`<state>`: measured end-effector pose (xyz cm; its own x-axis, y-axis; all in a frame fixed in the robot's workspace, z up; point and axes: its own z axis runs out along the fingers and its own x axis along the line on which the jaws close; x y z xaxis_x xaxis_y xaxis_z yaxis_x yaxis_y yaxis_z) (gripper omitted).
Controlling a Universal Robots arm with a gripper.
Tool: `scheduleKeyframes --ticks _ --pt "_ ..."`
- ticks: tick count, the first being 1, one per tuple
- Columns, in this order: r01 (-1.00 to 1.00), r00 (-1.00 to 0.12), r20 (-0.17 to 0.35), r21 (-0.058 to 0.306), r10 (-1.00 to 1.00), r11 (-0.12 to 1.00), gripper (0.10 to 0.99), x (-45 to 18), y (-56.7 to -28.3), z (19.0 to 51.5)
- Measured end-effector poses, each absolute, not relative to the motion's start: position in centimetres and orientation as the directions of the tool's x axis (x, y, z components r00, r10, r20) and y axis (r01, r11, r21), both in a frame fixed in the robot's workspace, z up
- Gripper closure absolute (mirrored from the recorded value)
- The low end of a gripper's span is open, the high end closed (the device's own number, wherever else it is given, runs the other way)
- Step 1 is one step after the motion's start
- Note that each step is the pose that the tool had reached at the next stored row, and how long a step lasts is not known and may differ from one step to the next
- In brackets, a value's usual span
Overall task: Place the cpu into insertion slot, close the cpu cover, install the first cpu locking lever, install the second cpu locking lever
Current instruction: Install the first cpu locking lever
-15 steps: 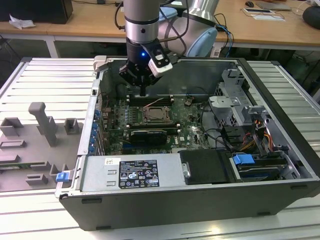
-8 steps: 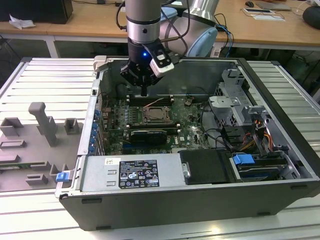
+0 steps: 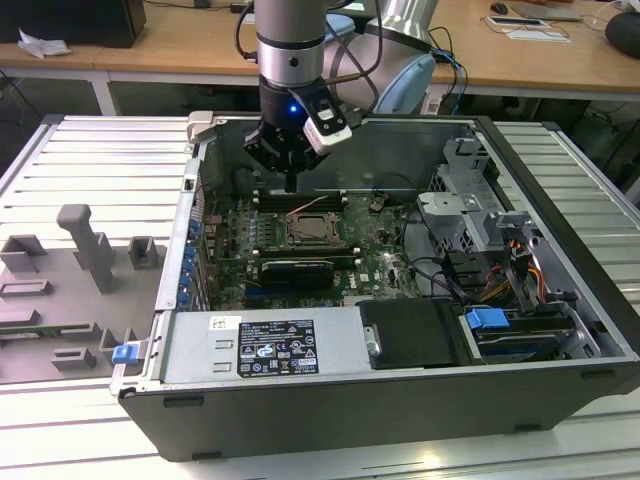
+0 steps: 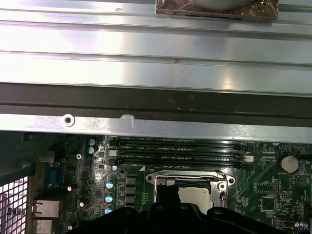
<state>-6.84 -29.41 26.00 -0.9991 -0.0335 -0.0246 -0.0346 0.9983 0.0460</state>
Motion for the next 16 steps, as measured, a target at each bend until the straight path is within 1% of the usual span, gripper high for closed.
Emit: scheduleKeyframes --ticks 12,13,16 --pt "-0.035 -0.999 -0.025 0.046 -0.034 0.998 0.980 -6.57 -29.41 25.96" --pt "-0.035 -0.999 -0.025 0.050 -0.034 0.998 0.980 -6.56 -29.41 25.94" --pt "-0.035 -0.999 -0.026 0.088 -0.032 0.996 0.980 -6.58 -29.46 25.88"
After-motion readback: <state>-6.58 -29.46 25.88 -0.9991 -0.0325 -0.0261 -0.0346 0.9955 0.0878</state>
